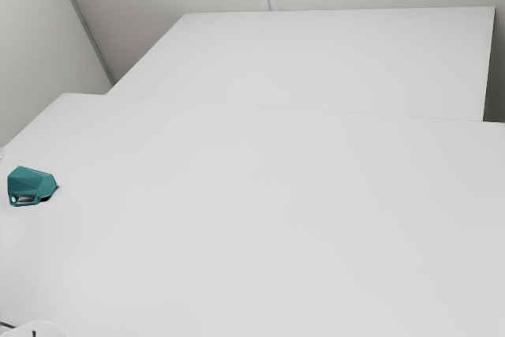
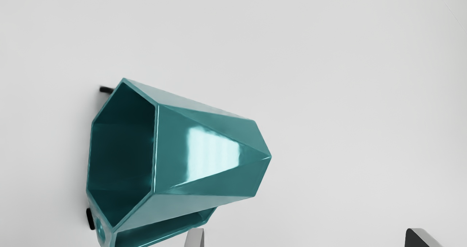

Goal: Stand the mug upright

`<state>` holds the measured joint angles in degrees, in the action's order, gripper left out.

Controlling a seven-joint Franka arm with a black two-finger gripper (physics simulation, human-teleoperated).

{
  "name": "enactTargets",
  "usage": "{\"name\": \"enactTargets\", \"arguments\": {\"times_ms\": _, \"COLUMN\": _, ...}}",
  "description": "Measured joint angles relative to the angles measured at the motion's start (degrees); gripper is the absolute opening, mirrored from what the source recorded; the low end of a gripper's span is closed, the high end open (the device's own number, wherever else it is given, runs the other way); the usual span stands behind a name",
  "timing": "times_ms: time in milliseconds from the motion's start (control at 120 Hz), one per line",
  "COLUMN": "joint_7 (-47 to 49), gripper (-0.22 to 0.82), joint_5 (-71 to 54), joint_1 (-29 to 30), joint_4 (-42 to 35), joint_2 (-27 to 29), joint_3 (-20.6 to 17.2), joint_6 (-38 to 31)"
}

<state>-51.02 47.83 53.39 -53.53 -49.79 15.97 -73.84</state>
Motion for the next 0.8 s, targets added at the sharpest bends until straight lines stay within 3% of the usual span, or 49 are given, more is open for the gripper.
{"name": "enactTargets", "arguments": {"times_ms": 267, "joint_7": -5.46, "gripper": 0.60, "joint_5": 5.33, "joint_1": 3.32, "joint_4": 10.75, "joint_2": -9.23, "joint_3": 0.51, "joint_6": 0.53}}
{"name": "enactTargets", "arguments": {"times_ms": 800, "joint_7": -6.10, "gripper": 0.60, "joint_5": 14.03, "joint_1": 3.73, "joint_4": 8.41, "joint_2": -12.71, "joint_3": 0.33, "joint_6": 3.57}}
